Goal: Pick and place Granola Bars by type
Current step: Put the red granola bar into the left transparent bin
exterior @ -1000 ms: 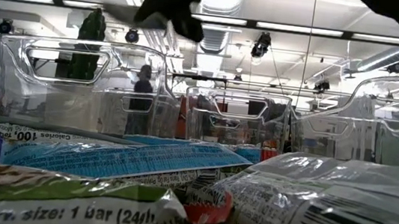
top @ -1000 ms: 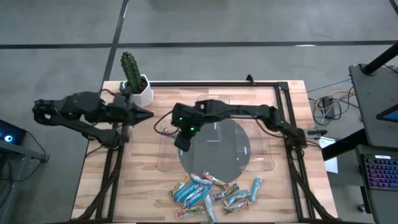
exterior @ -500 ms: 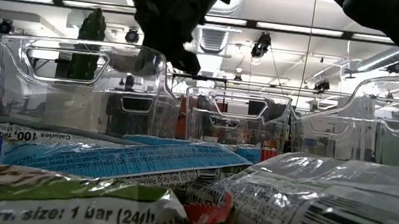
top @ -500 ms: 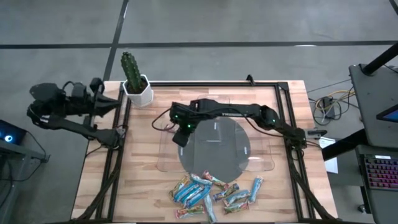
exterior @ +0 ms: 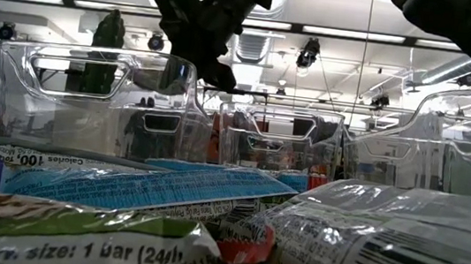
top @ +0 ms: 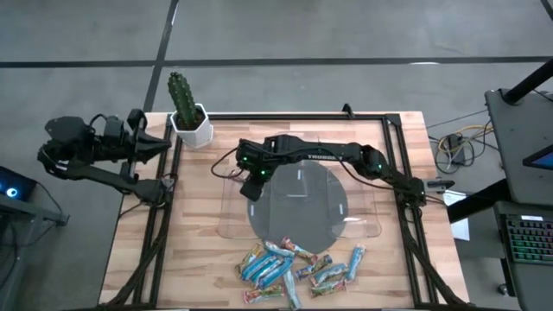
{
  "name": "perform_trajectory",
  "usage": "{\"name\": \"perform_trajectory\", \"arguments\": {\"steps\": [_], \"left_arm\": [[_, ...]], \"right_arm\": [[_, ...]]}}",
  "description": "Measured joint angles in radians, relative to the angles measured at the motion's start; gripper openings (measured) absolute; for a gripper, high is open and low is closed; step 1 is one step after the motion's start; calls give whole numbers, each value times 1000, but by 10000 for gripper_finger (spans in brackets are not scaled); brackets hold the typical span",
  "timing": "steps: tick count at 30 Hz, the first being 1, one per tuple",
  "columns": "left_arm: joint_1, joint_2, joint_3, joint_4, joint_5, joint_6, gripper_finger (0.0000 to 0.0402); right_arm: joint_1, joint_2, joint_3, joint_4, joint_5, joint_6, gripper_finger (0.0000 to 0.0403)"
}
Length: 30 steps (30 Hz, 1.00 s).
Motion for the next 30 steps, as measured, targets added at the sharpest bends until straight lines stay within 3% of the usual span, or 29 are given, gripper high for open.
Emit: {"name": "perform_trajectory", "arguments": {"steps": [8, 14, 24, 30], "left_arm": [[0, -1, 0, 1, 0, 0, 0], [0, -1, 0, 1, -1, 0, 0], [0, 0, 0, 0, -1, 0, 0], [0, 0, 0, 1, -1, 1, 0]], "right_arm": [[-3, 0, 0, -2, 16, 2, 98], [-2, -3, 7, -8, 16, 7, 119], [35, -202, 8, 14, 29, 10, 105], [157, -351, 8, 66, 175, -3, 94]]}}
